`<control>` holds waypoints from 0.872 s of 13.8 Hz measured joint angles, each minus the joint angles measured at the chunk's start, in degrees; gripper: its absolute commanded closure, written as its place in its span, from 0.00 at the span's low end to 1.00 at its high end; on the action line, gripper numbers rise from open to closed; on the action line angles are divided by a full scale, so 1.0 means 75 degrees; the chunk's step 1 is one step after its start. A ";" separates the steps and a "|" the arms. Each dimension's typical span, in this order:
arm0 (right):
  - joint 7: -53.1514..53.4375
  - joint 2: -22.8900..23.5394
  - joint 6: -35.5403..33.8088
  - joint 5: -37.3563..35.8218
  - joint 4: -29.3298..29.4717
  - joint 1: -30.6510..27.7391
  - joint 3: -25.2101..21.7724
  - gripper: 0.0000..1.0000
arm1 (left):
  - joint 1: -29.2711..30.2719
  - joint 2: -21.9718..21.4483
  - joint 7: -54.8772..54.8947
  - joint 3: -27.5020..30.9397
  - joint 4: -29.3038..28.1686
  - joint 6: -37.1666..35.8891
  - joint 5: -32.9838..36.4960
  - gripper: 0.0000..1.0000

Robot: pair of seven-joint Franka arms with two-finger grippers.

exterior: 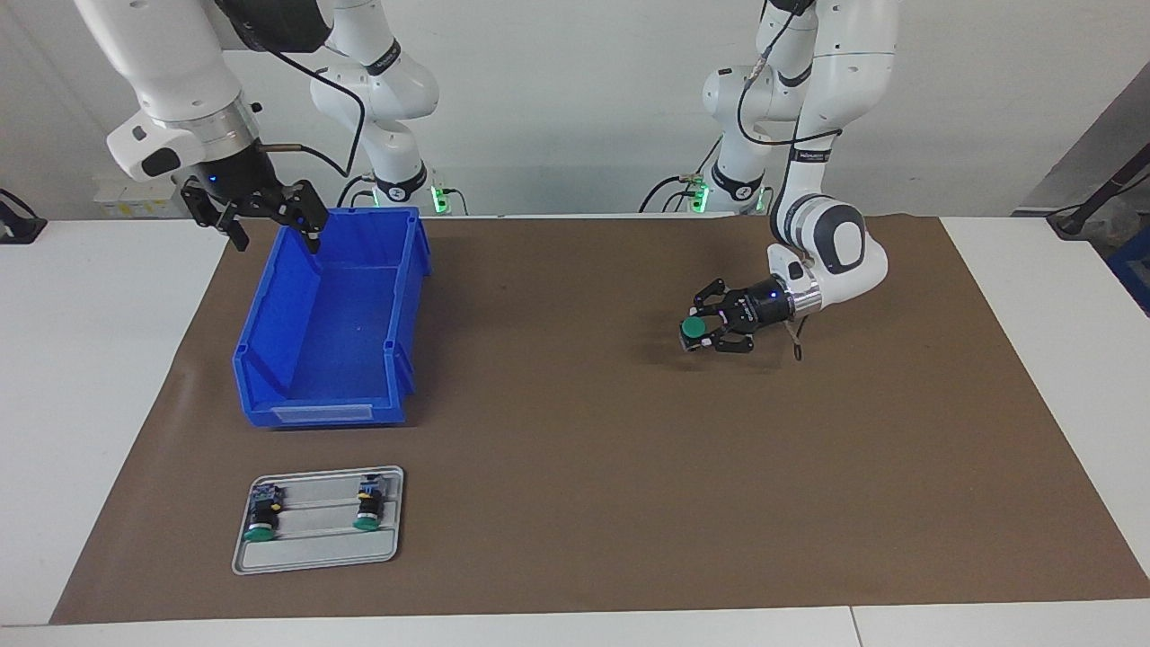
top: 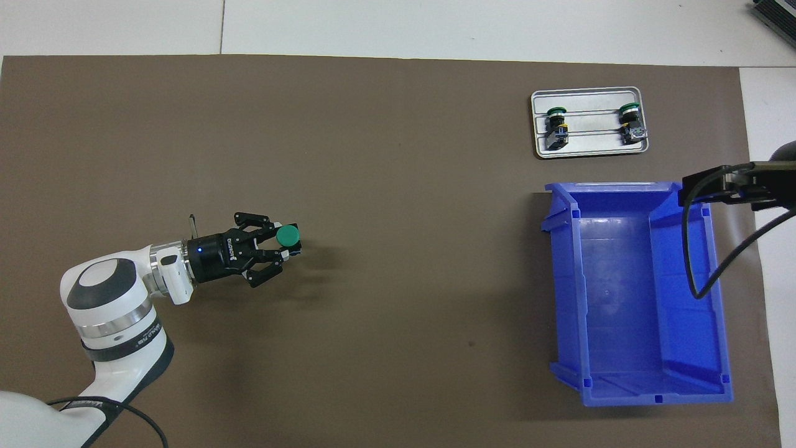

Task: Place and press button with both arms
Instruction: 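Lower the part onto the table and open the left gripper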

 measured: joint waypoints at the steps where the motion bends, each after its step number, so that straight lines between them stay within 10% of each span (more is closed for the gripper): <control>1: 0.0000 0.0000 0.0000 0.0000 0.0000 0.0000 0.0000 0.00 | -0.0081 0.0049 0.0014 -0.0009 0.0041 0.0000 -0.0217 0.98; 12: 0.0000 0.0000 0.0000 0.0000 0.0000 0.0000 0.0000 0.00 | -0.0325 0.1279 0.1560 -0.0018 0.0436 -0.0494 -0.0698 0.98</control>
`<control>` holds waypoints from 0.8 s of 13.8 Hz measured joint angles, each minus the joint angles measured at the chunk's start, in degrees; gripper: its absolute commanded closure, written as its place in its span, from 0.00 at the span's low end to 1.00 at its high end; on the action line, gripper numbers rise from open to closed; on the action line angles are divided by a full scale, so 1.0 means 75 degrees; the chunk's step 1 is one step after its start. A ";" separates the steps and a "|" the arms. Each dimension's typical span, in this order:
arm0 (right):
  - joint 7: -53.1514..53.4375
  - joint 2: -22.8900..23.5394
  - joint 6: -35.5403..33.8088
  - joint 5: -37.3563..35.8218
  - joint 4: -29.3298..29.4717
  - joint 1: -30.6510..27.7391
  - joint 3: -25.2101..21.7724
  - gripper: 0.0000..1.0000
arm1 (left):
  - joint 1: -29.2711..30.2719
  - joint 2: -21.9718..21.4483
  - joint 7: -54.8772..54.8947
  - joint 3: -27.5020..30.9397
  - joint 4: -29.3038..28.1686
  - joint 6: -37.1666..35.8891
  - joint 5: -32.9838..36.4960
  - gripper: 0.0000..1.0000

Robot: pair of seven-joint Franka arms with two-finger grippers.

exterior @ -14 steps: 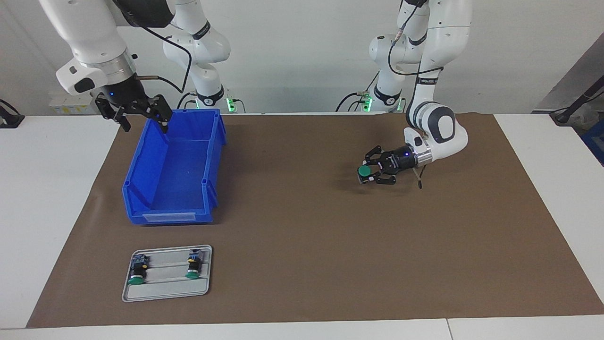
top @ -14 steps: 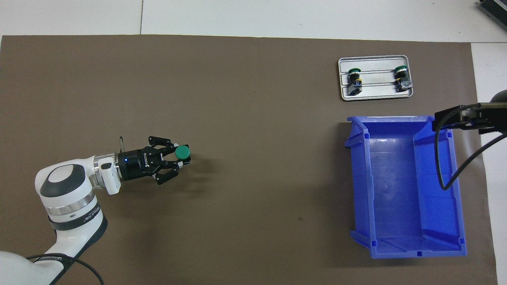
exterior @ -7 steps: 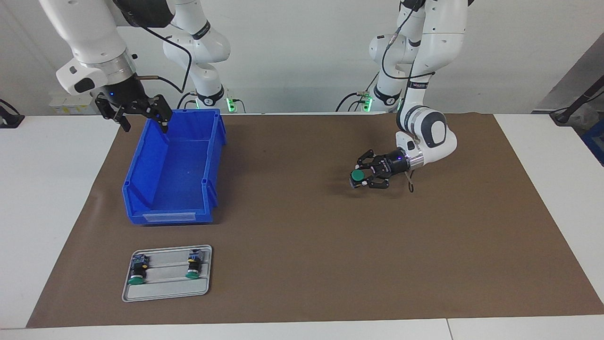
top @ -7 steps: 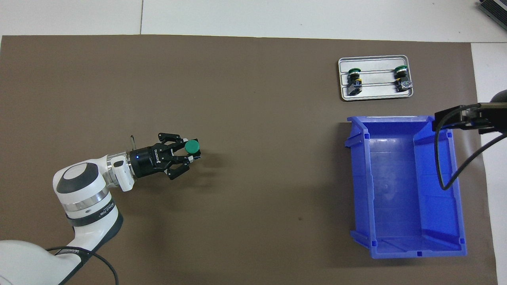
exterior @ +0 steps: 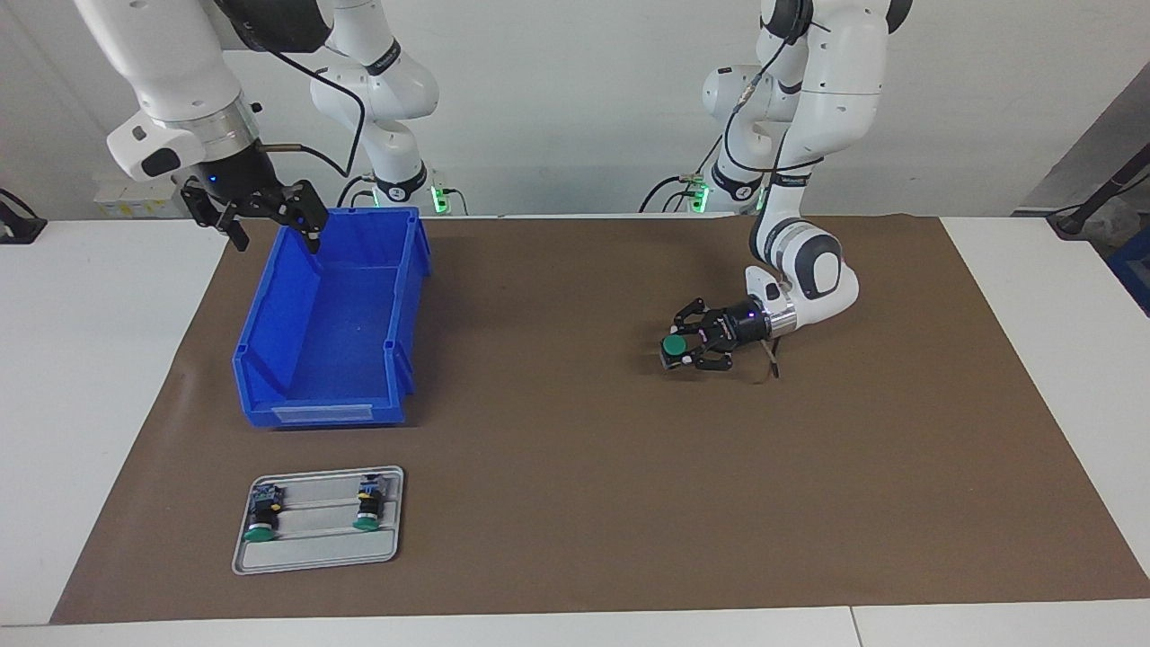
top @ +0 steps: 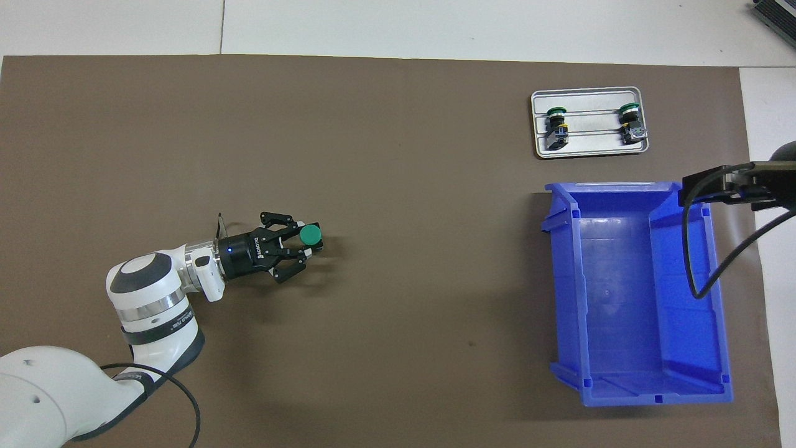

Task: Place and press button with both arms
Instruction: 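Lower the part onto the table and open the left gripper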

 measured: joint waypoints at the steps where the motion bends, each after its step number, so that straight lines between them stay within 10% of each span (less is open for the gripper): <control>1: 0.0000 0.0000 0.0000 0.0000 0.0000 0.0000 0.0000 0.00 | -0.0020 0.0022 0.0125 -0.0001 -0.0027 -0.0061 0.0000 0.98; 11: 0.0000 0.0000 0.0000 0.0000 0.0000 0.0000 0.0000 0.00 | -0.0040 0.0160 0.0619 -0.0004 -0.0151 -0.0185 -0.0004 0.42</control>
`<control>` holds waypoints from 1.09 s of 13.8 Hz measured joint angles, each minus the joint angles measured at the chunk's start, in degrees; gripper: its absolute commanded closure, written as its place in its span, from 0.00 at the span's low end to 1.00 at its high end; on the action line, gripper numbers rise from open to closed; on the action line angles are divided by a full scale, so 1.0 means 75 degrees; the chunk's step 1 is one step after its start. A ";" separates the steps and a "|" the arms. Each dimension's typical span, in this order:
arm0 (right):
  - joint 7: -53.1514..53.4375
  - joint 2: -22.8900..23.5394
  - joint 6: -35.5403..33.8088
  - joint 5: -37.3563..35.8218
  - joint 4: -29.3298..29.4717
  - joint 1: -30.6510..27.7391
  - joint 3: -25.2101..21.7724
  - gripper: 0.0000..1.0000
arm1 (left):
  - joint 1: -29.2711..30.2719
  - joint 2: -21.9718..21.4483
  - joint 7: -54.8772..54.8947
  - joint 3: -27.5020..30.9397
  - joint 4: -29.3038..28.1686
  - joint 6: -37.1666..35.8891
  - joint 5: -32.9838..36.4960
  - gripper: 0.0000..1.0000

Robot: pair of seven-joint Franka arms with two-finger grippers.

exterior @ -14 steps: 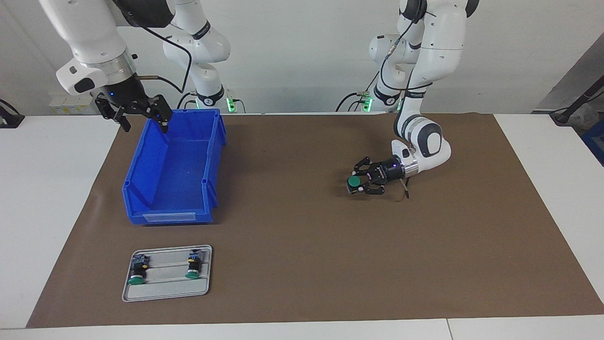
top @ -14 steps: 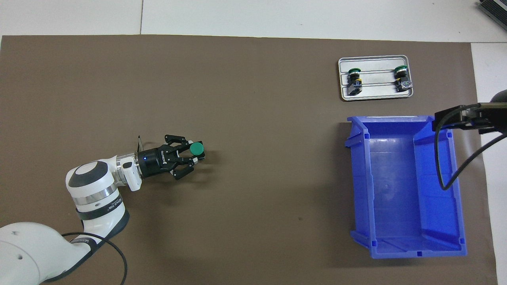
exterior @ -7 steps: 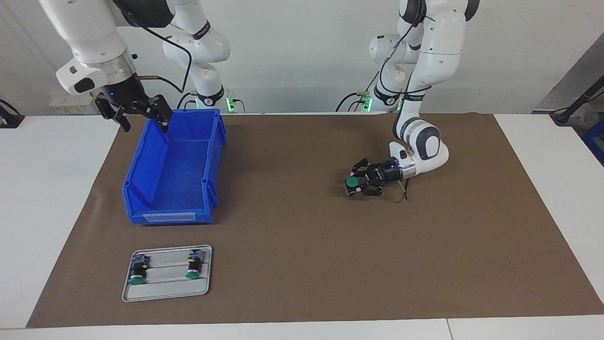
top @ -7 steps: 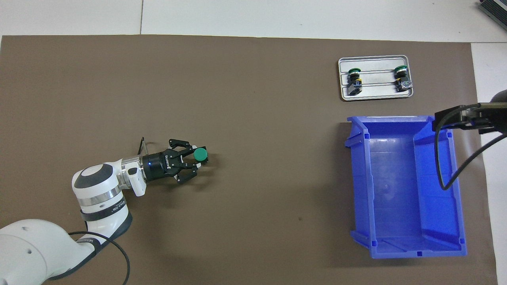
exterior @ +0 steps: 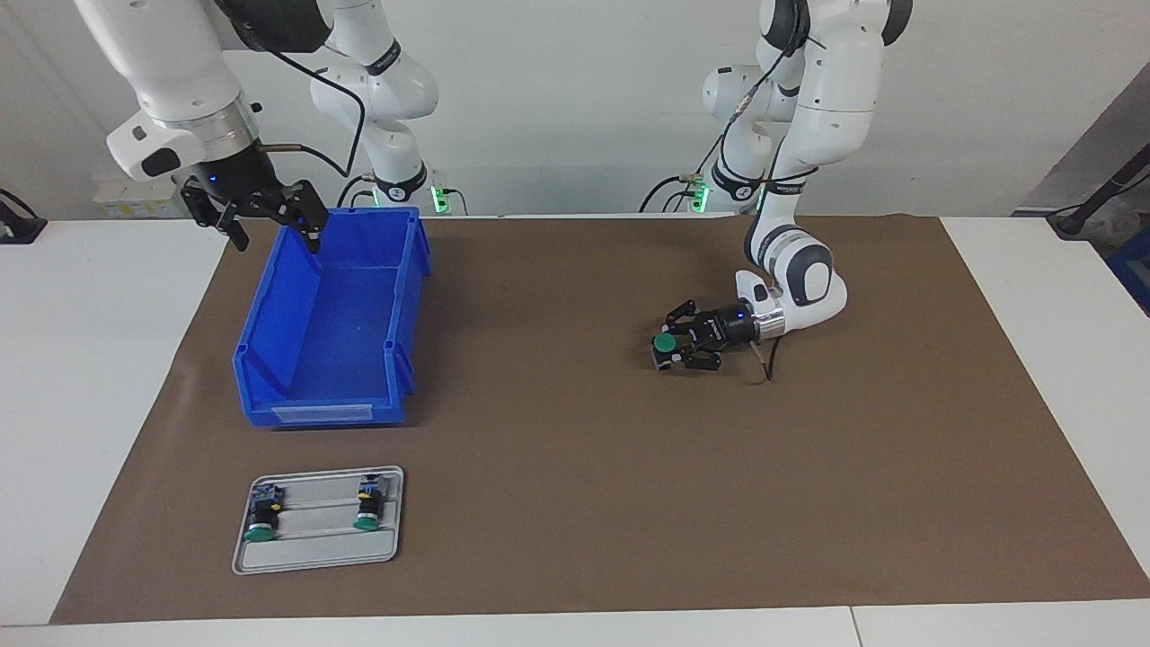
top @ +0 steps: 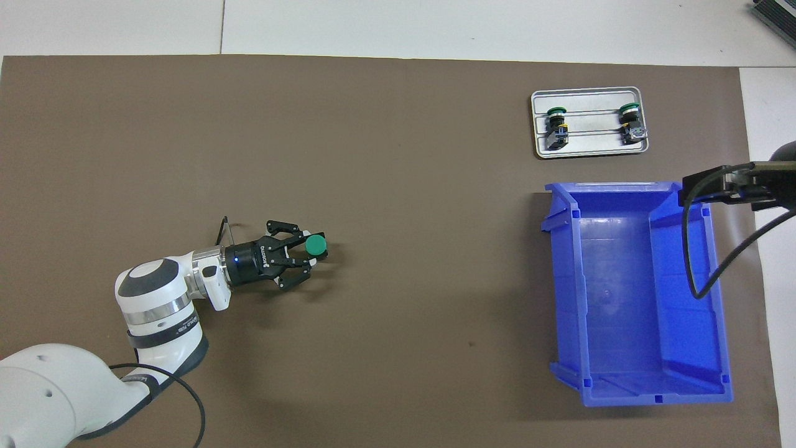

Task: Place and press button with both arms
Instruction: 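Lower the part onto the table and open the left gripper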

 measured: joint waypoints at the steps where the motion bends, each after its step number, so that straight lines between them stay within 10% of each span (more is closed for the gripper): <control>1: 0.0000 0.0000 0.0000 0.0000 0.0000 0.0000 0.0000 0.00 | 0.0000 0.0003 0.0009 -0.0002 -0.0010 -0.0002 0.0000 0.37; 4: 0.0000 0.0000 0.0000 0.0000 0.0000 0.0000 0.0000 0.00 | 0.0000 0.0009 0.0021 -0.0001 -0.0029 -0.0002 0.0000 0.19; 15: 0.0000 0.0000 0.0000 0.0000 0.0000 0.0000 0.0000 0.00 | -0.0055 0.0018 0.0084 -0.0010 -0.0327 -0.0020 0.0000 0.01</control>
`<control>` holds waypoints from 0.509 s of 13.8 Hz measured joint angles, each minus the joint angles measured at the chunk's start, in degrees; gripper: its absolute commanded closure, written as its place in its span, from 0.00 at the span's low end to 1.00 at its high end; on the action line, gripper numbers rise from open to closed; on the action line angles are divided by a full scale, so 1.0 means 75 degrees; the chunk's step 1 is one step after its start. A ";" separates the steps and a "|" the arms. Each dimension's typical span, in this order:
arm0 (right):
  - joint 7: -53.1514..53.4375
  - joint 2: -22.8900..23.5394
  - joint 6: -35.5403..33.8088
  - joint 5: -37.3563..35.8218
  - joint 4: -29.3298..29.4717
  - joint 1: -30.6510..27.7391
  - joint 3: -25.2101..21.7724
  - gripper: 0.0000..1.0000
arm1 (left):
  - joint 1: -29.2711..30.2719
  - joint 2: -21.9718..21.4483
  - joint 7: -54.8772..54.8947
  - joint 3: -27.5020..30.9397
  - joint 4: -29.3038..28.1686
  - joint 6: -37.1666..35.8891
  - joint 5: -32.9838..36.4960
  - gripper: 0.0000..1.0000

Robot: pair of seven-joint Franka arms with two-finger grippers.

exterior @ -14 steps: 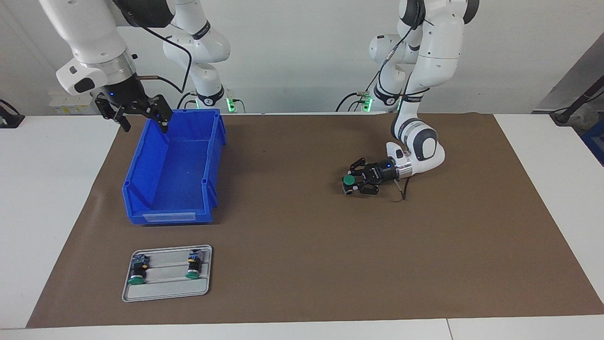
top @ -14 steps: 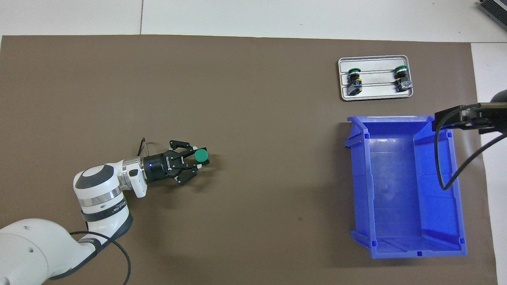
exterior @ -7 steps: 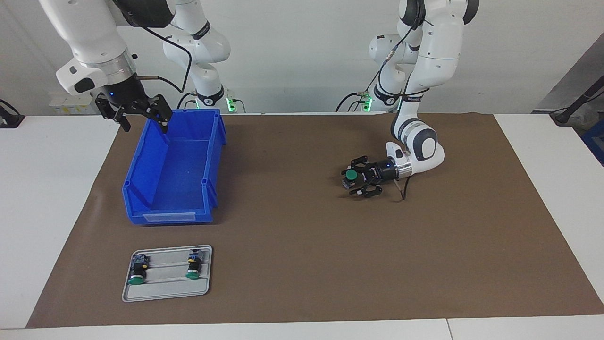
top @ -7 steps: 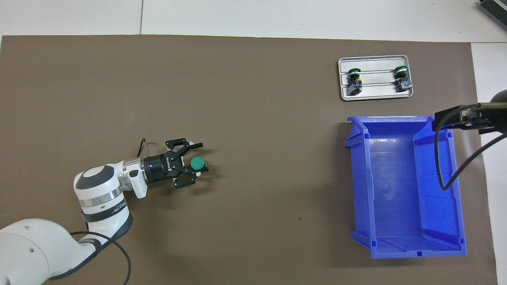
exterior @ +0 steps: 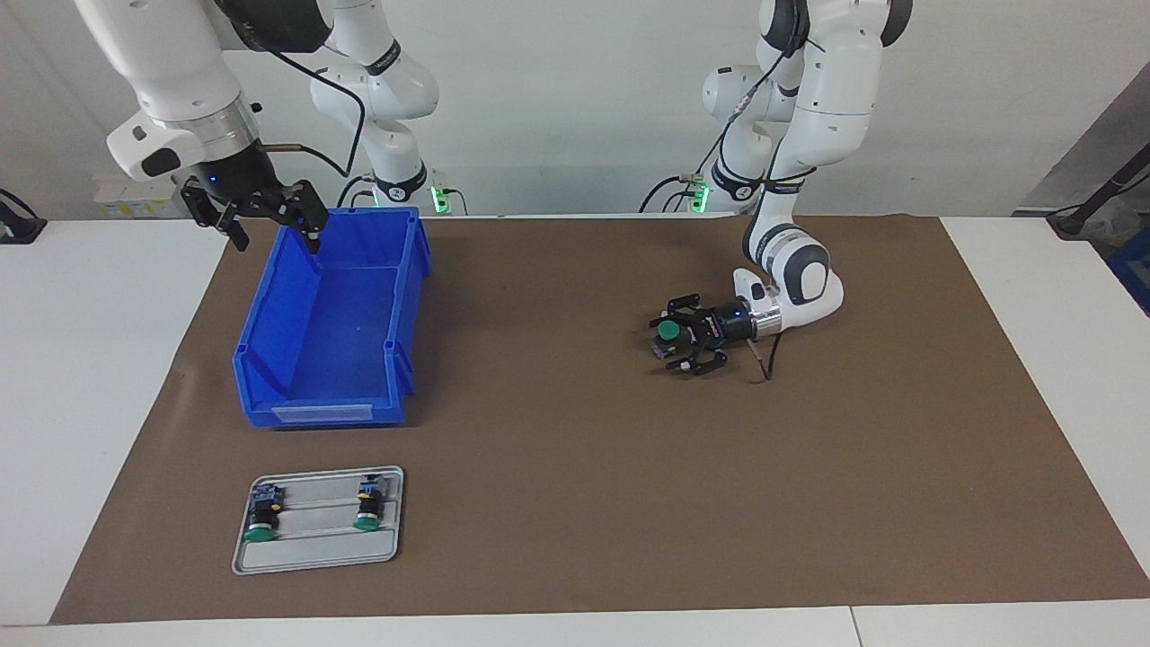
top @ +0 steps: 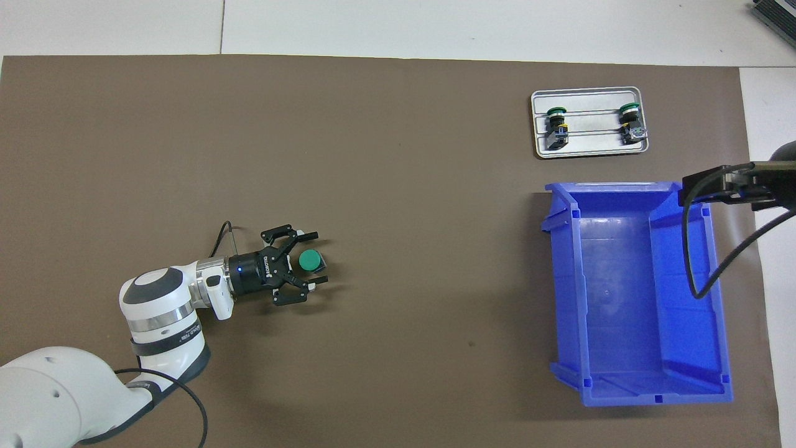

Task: Place and press button with both arms
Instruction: 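Lower the part onto the table and open the left gripper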

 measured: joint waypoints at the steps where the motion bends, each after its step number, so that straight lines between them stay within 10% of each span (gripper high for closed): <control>1: 0.0000 0.0000 0.0000 0.0000 0.0000 0.0000 0.0000 0.00 | -0.0017 0.0000 0.0001 0.0000 -0.0024 -0.0011 0.0000 0.01; 7: 0.0000 0.0000 0.0000 0.0000 0.0000 0.0000 0.0000 0.00 | -0.0033 -0.0001 0.0116 0.0011 -0.0240 -0.0160 0.0000 0.00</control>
